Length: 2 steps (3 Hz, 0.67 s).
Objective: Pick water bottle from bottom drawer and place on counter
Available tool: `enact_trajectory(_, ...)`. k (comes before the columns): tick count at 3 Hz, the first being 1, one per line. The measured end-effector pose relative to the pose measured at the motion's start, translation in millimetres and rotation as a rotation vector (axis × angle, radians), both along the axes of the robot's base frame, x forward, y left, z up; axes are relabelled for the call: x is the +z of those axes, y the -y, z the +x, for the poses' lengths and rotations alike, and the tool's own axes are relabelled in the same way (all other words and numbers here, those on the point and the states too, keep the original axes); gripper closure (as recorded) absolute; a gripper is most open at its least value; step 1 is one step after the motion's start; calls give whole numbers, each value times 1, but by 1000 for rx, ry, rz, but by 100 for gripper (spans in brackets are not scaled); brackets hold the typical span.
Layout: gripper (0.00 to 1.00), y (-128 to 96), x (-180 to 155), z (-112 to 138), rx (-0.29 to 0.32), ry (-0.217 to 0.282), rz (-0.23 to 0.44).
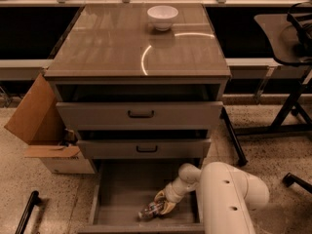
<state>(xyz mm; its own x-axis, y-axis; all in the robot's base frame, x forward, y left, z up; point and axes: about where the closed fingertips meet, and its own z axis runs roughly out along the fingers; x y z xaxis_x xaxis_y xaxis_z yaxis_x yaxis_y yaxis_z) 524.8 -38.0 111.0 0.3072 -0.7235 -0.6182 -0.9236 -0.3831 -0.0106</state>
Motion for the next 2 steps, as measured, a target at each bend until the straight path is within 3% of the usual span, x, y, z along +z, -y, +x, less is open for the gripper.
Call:
enact_trajectory(1,100,32,32,7,-22,69,46)
enact_trajectory(2,100,93,102,20,-55,200,103)
